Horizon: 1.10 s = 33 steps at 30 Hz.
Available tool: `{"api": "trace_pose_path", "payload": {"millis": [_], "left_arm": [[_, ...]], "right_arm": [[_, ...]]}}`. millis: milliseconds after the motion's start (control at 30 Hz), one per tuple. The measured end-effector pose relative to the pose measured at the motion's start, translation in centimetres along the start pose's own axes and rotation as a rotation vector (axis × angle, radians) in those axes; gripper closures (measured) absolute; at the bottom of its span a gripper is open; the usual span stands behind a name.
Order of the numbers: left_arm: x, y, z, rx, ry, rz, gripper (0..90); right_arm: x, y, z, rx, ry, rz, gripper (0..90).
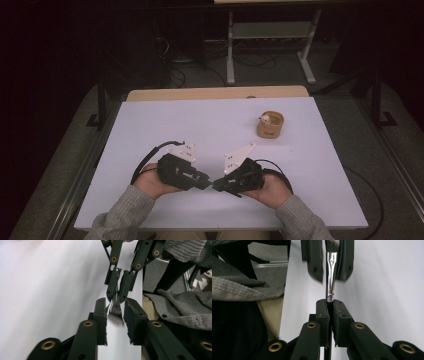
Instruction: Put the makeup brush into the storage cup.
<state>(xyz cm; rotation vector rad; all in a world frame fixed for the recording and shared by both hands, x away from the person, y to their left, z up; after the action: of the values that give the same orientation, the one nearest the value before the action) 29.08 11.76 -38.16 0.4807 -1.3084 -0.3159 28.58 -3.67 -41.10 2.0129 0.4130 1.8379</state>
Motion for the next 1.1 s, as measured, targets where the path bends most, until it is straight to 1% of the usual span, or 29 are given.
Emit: {"api": "trace_pose_path", "payload": {"millis": [33,67,133,267,467,567,633,667,700,800,900,1100], "left_arm": [[0.0,0.2,-0.1,0.006,0.002,0.004,67.9],[-0.1,0.3,-0.1,0.013,0.006,0.007,65.3],[-0.1,0.6,-0.2,0.024,0.008,0.015,64.4],[-0.4,1.1,-0.3,0.053,0.013,0.025,60.2],[-1.7,1.8,-0.8,0.089,0.038,0.044,55.1],[-2.3,1.9,-0.9,0.101,0.043,0.041,53.9],[-2.7,2.0,-0.9,0.11,0.047,0.049,53.5],[-2.9,2.0,-0.9,0.114,0.049,0.052,53.2],[-3.1,2.1,-0.9,0.119,0.049,0.054,53.0],[-3.6,2.3,-0.9,0.133,0.058,0.071,52.5],[-4.1,2.3,-0.7,0.146,0.061,0.093,52.0],[-5.1,2.5,-0.4,0.174,0.066,0.109,49.9]], "right_arm": [[-0.2,0.1,0.1,-0.001,-0.002,0.004,83.1],[-0.7,0.5,0.2,-0.004,-0.023,0.01,83.1],[-0.9,0.7,0.3,-0.006,-0.028,0.01,83.1],[-1.6,1.5,0.7,-0.023,-0.055,0.017,83.1],[-2.4,3.1,1.6,-0.07,-0.086,0.03,83.1],[-2.5,3.6,1.9,-0.081,-0.099,0.037,83.1],[-2.6,4.0,2.2,-0.092,-0.114,0.046,83.1],[-2.7,4.2,2.4,-0.096,-0.113,0.051,83.1],[-2.7,4.4,2.6,-0.104,-0.125,0.057,83.1],[-2.8,4.9,3.1,-0.116,-0.134,0.066,83.1],[-2.8,5.4,3.5,-0.133,-0.153,0.089,83.2],[-2.9,6.2,4.4,-0.155,-0.183,0.124,83.2]]}}
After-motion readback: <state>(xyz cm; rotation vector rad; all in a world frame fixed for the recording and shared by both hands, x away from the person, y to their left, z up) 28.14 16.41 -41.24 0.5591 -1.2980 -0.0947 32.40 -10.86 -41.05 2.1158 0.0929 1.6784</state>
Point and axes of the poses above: each handheld gripper's, and its own axes: y roughly backward along the jaws, x roughly out of its top, z roughly to its right, the point moved 5 cm from there along -y, roughly forward along the jaws, and after that the axes turned 15 degrees about z, right-handed, at the moved point
